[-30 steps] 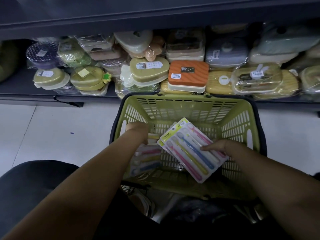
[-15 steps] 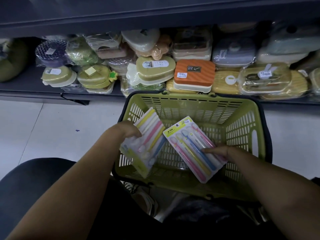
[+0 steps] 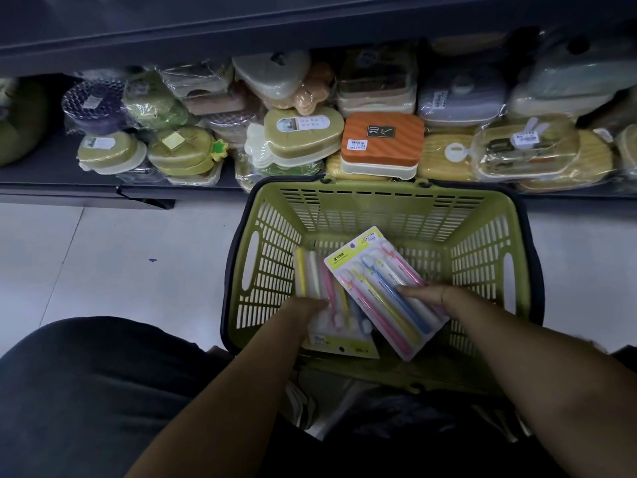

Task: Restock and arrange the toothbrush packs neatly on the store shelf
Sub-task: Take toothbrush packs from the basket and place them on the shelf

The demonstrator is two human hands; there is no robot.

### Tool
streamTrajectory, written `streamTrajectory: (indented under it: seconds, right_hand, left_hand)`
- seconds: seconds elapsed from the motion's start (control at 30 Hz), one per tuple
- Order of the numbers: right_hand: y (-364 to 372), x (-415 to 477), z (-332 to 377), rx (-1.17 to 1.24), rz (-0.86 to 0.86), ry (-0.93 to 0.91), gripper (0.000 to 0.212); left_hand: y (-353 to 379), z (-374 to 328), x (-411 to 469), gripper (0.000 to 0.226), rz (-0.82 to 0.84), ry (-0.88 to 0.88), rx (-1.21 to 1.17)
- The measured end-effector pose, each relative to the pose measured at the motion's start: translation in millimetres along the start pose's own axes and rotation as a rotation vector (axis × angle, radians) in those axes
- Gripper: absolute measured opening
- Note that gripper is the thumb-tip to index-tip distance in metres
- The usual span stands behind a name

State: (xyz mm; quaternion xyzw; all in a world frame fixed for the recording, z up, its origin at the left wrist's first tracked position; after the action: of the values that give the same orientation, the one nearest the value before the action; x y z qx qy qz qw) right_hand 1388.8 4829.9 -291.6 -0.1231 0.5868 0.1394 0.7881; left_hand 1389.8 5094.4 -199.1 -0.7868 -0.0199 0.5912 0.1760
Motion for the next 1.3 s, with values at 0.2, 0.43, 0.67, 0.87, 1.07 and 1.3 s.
streamTrajectory:
  seconds: [0.2, 0.43, 0.67, 0.87, 1.07, 1.3]
  right_hand:
    - [-4.4, -3.0, -6.6, 0.039, -0.030, 0.083, 0.128]
    - [-13.7, 5.7, -12.6, -0.008, 0.032, 0.126, 0.144]
    - [-44.4, 0.8, -4.1, -0.024, 0.067, 0.123, 0.137]
    - [-58.1, -28.5, 29.3, -0.343, 0.173, -0.003, 0.114]
    - [-43.1, -84.8, 57.2, -0.407, 0.138, -0.129, 0.084]
    - [-61.7, -168.7, 87.4, -0.336, 0.277, -0.074, 0.095]
  left_hand:
    - [7.3, -5.9, -4.7, 0.038, 0.077, 0.052, 0.021]
    - [4.4, -5.9, 1.6, 0.046, 0.048, 0.066, 0.001]
    - [-9.2, -18.1, 2.8, 0.036, 0.119, 0.112, -0.004]
    - [-13.0, -15.6, 0.6, 0.044, 0.131, 0.045, 0.043]
    - [-29.8, -37.8, -25.3, 0.040, 0.192, 0.062, 0.220]
    - [-65.6, -73.9, -73.2, 0.066, 0.200, 0.220, 0.431]
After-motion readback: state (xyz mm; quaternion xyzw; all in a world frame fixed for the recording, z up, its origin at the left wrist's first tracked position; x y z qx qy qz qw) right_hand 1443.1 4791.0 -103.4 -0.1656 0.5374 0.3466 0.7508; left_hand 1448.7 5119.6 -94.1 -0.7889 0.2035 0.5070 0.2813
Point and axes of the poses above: each hand's wrist, its own x-axis towards the middle knuckle, its own y-axis out of the palm, z = x × y, the point moved 3 cm from there along x, towards the middle knuckle, and after that the axes turned 1 degree about z, right-handed, at the moved point
